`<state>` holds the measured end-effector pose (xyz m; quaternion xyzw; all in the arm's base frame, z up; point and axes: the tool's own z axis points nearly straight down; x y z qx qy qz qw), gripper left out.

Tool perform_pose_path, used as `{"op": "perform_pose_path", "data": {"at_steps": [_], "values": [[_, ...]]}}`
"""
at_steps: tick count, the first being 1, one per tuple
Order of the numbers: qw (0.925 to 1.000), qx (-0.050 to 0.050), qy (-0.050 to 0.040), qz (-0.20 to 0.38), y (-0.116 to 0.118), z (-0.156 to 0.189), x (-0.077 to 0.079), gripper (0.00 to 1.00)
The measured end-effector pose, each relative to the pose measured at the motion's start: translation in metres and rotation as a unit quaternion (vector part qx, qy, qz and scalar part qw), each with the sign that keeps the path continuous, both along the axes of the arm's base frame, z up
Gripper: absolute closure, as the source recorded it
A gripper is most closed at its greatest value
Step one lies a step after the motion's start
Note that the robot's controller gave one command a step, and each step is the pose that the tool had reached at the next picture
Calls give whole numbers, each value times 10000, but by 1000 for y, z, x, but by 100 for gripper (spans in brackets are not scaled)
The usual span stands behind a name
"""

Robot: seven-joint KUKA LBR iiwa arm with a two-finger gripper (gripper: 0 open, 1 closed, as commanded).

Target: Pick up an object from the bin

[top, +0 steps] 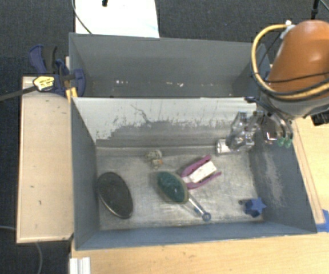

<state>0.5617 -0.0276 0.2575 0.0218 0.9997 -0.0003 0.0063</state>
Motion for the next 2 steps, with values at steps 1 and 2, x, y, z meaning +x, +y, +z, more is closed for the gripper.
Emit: {"op": "perform_pose_path", "data": {"at_steps": [1,2], "values": [[9967,-1,69,-811,-90,-76,16,100],[9355,31,60,-3533,-78,-70,8,100]]}}
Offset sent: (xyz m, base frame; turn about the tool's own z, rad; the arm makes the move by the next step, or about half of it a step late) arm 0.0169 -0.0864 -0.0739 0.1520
